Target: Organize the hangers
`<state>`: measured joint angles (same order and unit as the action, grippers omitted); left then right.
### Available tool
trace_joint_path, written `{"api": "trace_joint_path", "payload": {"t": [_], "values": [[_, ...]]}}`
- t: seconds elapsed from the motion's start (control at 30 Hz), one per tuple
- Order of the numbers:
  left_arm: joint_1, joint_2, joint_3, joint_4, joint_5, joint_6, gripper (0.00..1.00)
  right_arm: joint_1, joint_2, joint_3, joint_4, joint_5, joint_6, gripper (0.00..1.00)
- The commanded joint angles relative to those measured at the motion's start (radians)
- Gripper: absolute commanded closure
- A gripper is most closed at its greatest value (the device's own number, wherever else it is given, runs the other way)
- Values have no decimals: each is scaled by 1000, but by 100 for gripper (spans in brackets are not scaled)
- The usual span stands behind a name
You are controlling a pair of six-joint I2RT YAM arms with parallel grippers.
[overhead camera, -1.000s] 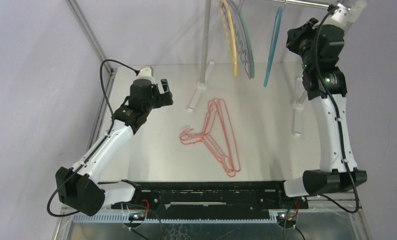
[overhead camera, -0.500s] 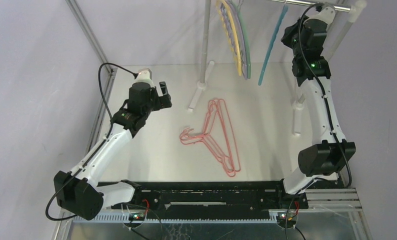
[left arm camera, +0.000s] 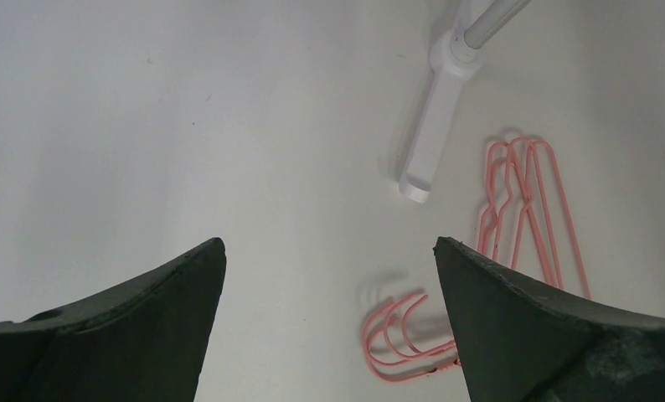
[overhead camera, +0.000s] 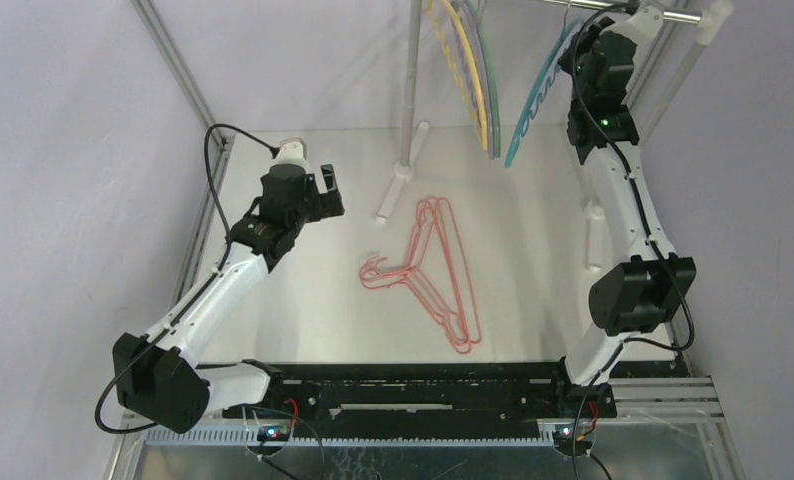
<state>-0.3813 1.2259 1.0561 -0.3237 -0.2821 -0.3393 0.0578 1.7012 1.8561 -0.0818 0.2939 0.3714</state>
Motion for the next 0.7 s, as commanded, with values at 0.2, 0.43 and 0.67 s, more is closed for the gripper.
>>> {"api": "trace_joint_path", "payload": {"t": [0.2, 0.43, 0.67], "values": [[13, -12, -33, 35, -24, 20, 0, 83, 163, 202, 172, -30, -60, 92], [38, -54, -84, 43, -33, 21, 1, 161, 316, 415, 77, -81, -55, 91], [70, -102, -138, 48, -39, 23, 1, 226, 437, 564, 29, -104, -54, 91]]}}
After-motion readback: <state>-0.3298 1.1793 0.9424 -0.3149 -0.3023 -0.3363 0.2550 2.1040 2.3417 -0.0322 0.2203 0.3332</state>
